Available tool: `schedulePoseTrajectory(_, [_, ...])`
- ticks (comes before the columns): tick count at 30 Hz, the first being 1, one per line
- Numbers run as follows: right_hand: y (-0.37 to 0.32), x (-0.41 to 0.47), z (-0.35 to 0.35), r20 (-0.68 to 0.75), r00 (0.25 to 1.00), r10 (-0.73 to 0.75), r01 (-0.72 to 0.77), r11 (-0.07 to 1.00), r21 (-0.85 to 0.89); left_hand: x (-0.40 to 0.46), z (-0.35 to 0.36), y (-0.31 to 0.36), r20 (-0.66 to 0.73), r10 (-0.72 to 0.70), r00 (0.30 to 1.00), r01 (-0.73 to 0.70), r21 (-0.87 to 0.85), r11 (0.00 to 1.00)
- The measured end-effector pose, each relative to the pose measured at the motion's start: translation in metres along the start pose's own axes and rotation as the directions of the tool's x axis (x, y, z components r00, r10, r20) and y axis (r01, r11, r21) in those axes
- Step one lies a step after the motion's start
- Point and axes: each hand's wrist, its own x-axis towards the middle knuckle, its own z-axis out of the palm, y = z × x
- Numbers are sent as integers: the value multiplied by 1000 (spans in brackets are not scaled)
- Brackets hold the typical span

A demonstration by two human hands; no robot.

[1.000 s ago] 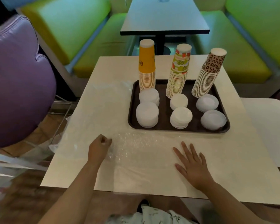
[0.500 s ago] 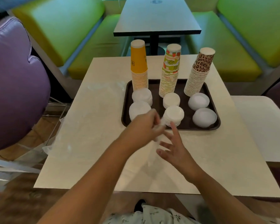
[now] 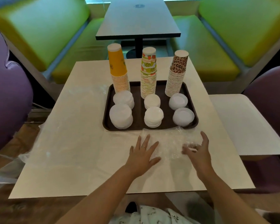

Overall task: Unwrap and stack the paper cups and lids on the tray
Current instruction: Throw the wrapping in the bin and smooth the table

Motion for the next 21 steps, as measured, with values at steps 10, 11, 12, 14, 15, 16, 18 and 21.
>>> schedulePoseTrajectory(10, [44,21,-18,-65,974,-216,105,688,-718,2,7,-9,122,42,992,-64,180,982])
schedulePoseTrajectory(11, [45,22,-17,-72,962,-263,116,635,-764,1,3,-9,95,38,995,-53,156,986])
schedulePoseTrajectory(12, [44,22,-16,-59,940,-335,161,591,-790,2,-1,-8,65,30,997,-37,117,992])
schedulePoseTrajectory(14, [39,16,-11,51,878,-476,338,541,-770,3,-11,-2,18,22,1000,-23,32,999])
schedulePoseTrajectory(15, [38,11,-6,133,851,-508,424,516,-744,4,-15,1,-16,29,999,-29,-1,1000])
schedulePoseTrajectory(16, [39,5,0,221,829,-514,489,473,-733,5,-19,3,-57,40,998,-41,-17,999])
schedulePoseTrajectory(18, [39,-8,13,387,803,-452,565,376,-734,6,-23,8,-127,59,990,-63,-30,998])
schedulePoseTrajectory(21, [46,-19,26,515,799,-310,601,386,-700,6,-25,21,-168,52,984,-65,-73,995])
